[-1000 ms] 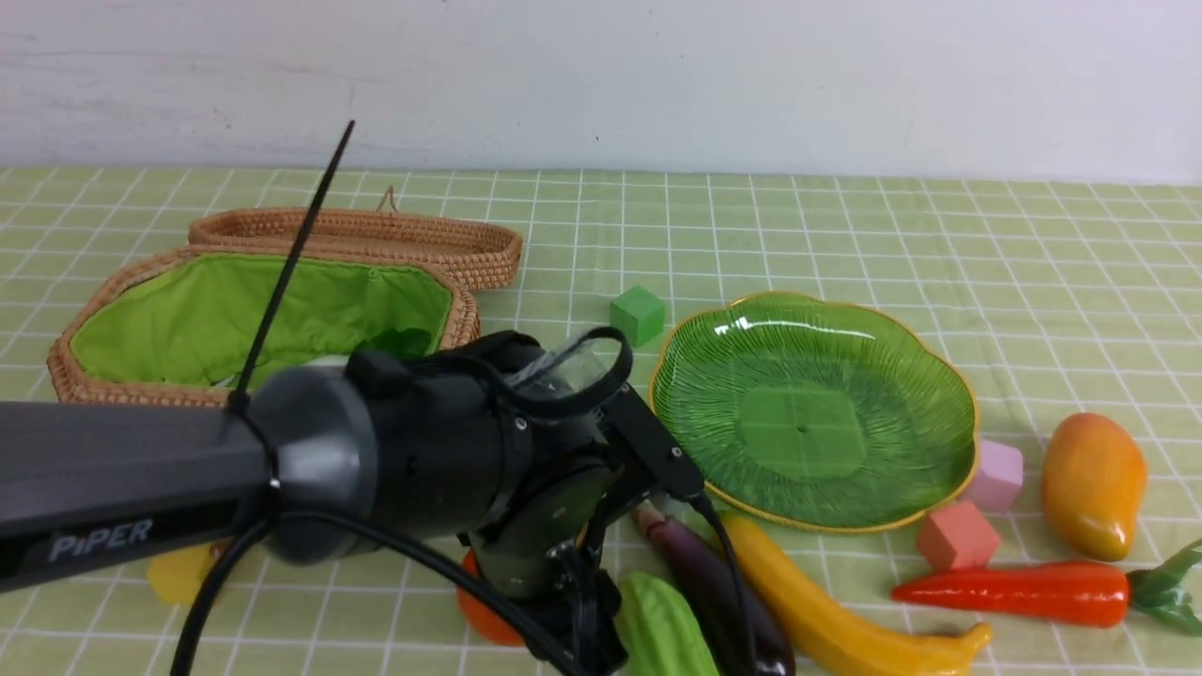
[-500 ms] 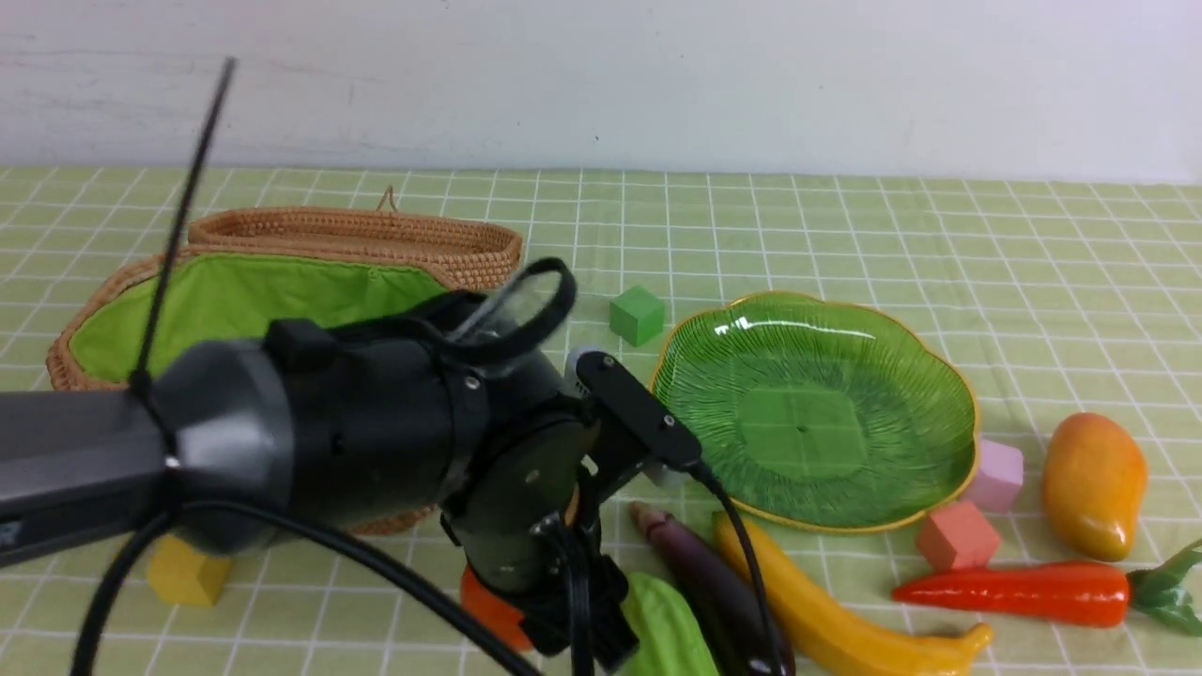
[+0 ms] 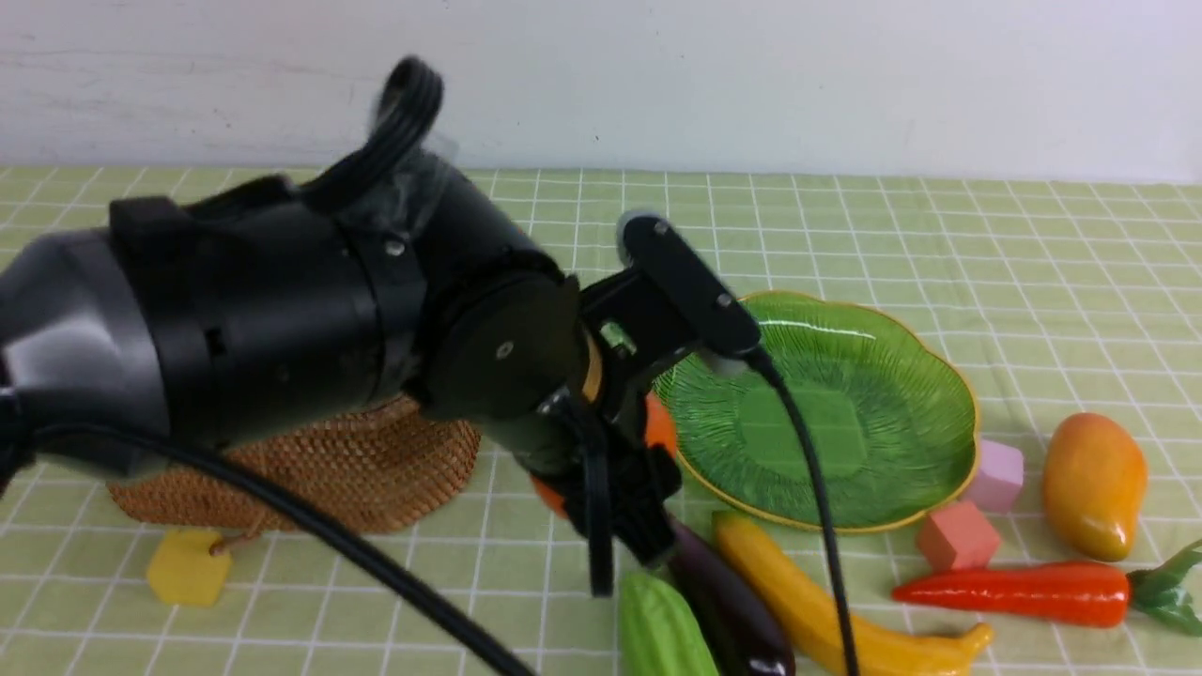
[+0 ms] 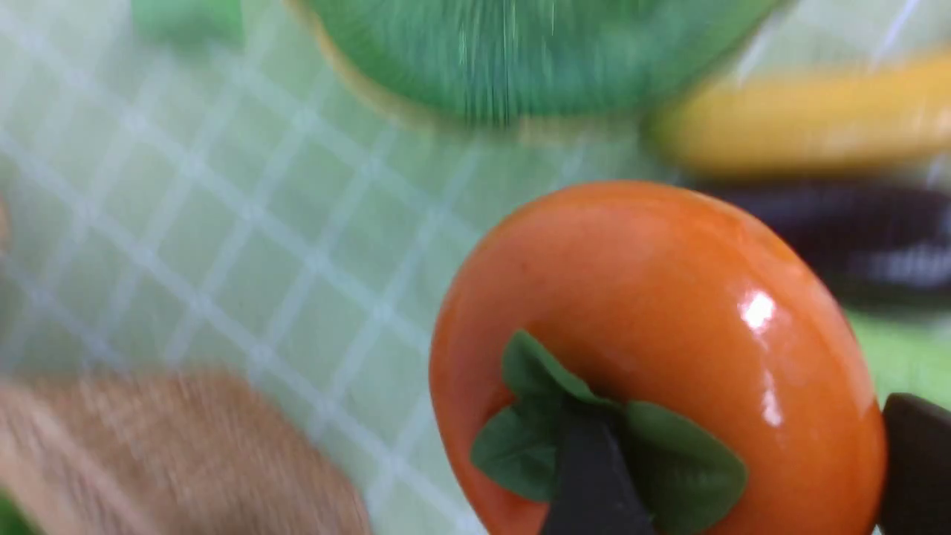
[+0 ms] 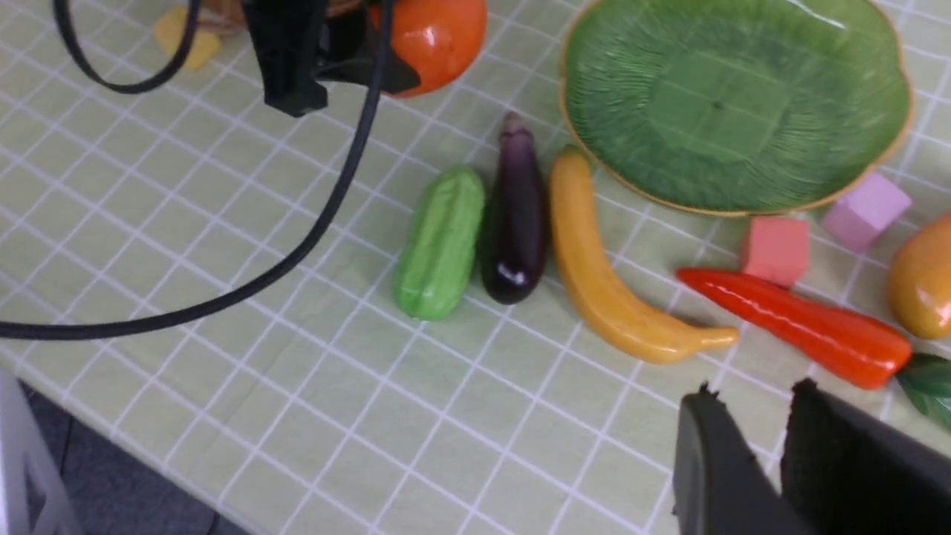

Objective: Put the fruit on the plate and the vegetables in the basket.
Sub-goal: Grab a tomato with your left arm and place it on the plate on the right.

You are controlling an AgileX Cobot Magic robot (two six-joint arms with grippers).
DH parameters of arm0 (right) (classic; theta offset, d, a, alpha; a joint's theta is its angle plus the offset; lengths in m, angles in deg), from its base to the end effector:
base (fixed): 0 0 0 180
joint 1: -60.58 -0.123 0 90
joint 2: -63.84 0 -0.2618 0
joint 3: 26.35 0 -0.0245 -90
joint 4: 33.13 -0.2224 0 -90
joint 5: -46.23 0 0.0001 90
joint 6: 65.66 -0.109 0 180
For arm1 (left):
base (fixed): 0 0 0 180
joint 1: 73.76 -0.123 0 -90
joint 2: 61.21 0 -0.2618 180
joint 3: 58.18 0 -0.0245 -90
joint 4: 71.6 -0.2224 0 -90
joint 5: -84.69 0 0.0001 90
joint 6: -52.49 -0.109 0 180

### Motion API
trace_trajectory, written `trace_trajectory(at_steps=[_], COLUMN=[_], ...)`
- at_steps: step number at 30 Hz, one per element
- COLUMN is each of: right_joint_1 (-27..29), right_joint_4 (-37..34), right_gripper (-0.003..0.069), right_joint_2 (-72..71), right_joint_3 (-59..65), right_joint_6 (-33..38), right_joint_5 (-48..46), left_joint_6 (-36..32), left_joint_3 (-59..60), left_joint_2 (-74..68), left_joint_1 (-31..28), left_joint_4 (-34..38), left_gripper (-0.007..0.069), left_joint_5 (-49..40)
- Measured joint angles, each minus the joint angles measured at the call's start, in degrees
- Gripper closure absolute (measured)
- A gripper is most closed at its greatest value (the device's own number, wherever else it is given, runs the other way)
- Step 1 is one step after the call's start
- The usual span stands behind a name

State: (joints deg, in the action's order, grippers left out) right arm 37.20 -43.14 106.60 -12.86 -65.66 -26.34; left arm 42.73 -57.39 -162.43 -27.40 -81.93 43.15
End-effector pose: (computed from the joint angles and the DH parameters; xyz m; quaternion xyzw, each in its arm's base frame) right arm 0.0507 0.0416 0.3776 -0.1942 0.8773 0.1718 0.4039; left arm 0.2430 -0.2360 0.2709 0.4850 0.8135 -0.0240 0.3201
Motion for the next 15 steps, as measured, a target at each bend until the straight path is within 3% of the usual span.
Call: trace_trajectory(at_steps=[6,15], right_joint_1=[0.0,0.0], right_joint_4=[1.9,2.1], right_gripper=[0.0500,0.0491], right_joint_2=[0.0,0.0], right_joint_3=[0.0,0.0], right_joint_6=[-1.5,-1.7], right_joint_5=[0.0,0.0], left_joint_6=[-7.6,-6.5], left_joint_3=[-10.4,-25.9], left_joint_2=[-9.9,-28.0], left_joint_1=[0.0,0.0], left_joint_4=[1.0,-0.9], left_gripper=[0.0180,0.0180], left_joint_5=[5.2,10.2])
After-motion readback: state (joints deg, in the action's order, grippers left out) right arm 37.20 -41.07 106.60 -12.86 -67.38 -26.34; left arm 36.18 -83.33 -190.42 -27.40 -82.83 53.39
